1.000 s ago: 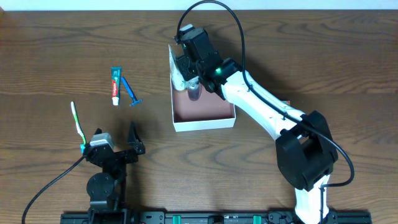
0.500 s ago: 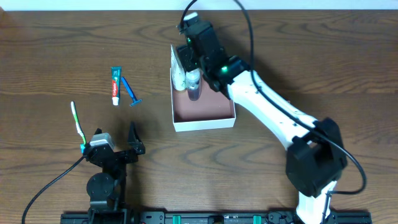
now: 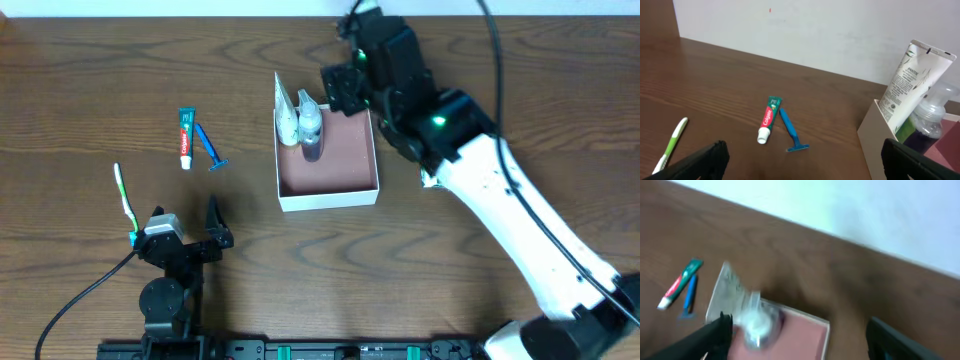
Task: Pack container
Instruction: 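Release the bottle and lift the right gripper out of the box, then move the right gripper down over the green Dettol soap bar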
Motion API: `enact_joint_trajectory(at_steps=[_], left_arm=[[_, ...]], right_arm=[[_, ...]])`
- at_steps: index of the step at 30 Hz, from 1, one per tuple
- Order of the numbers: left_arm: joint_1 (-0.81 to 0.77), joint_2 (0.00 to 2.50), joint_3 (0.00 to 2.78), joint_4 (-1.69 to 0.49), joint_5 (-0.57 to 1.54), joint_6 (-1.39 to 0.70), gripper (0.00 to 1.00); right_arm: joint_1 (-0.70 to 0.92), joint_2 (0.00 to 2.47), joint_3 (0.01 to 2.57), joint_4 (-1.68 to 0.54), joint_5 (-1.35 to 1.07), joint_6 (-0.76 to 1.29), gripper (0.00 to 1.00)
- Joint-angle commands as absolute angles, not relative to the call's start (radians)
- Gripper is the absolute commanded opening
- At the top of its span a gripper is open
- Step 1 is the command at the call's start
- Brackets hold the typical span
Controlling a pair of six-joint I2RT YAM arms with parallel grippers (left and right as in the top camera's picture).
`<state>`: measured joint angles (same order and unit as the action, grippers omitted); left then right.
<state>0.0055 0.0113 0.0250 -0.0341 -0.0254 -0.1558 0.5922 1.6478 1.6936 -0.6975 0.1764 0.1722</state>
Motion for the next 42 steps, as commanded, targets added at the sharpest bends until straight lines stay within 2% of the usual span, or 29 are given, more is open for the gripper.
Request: enact_joint_trajectory(at_steps=[1, 7, 15, 27, 42], left_arm=[[0.011, 0.010, 0.004, -0.071, -0.030, -0.142, 0.98], [0.011, 0.010, 0.004, -0.071, -0.030, -0.142, 0.98], [0.011, 0.010, 0.004, -0.071, -0.030, -0.142, 0.98], [0.011, 0.010, 0.004, -0.071, -0.030, -0.142, 0.98], [0.011, 0.010, 0.004, -0.071, -0.030, -0.142, 0.98]], right_arm=[[0.570, 1.623, 1.701, -0.796, 0.183, 0.278, 0.86], [0.548, 1.624, 1.700, -1.067, 0.183, 0.404, 0.91], [0.542, 1.624, 1.671, -1.208, 0.176, 0.443, 0.93], [0.496, 1.624, 1.393, -1.095, 0.175, 0.513, 0.93], [0.474, 1.624, 1.244, -0.978, 0.175, 0.512, 0.92]])
